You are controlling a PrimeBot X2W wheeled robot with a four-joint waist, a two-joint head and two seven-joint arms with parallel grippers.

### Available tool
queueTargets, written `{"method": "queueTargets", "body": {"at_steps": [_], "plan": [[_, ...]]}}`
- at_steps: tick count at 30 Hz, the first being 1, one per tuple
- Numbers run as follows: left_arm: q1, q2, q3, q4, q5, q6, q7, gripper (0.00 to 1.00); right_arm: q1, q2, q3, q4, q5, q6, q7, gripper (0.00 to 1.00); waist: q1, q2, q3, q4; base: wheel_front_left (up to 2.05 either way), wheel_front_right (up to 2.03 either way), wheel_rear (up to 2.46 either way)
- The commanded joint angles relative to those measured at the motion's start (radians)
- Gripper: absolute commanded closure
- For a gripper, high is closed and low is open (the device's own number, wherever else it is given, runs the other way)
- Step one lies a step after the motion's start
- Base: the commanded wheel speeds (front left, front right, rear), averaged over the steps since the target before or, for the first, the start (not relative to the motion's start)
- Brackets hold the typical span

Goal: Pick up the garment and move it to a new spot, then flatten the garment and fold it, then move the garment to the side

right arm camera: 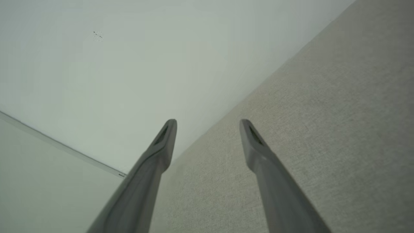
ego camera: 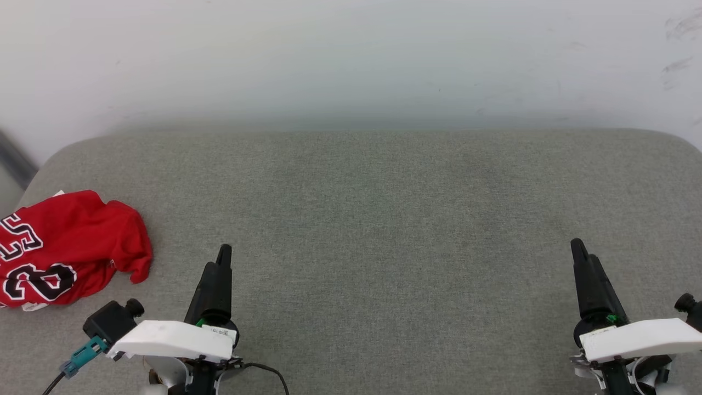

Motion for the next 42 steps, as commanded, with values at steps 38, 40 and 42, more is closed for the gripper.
{"method": "queueTargets", "body": {"at_steps": [38, 40, 42], "plan": [[-0.062, 0.051, -0.087, 0.04, 0.612, 0.04, -0.118, 0.0, 0.015, 0.009, -0.002, -0.074, -0.583, 0.002, -0.021, 0.0, 0.0, -0.0001, -0.004, -0.002, 0.0, 0.0, 0.0], [-0.063, 0.053, -0.092, 0.042, 0.634, 0.042, -0.123, 0.0, 0.016, 0.009, -0.002, -0.076, -0.603, 0.002, -0.023, 0.0, 0.0, -0.0001, -0.005, -0.002, 0.0, 0.0, 0.0], [-0.064, 0.054, -0.095, 0.043, 0.654, 0.042, -0.128, 0.0, 0.017, 0.009, -0.002, -0.078, -0.621, 0.002, -0.025, 0.0, 0.0, -0.0001, -0.005, -0.003, 0.0, 0.0, 0.0]]}}
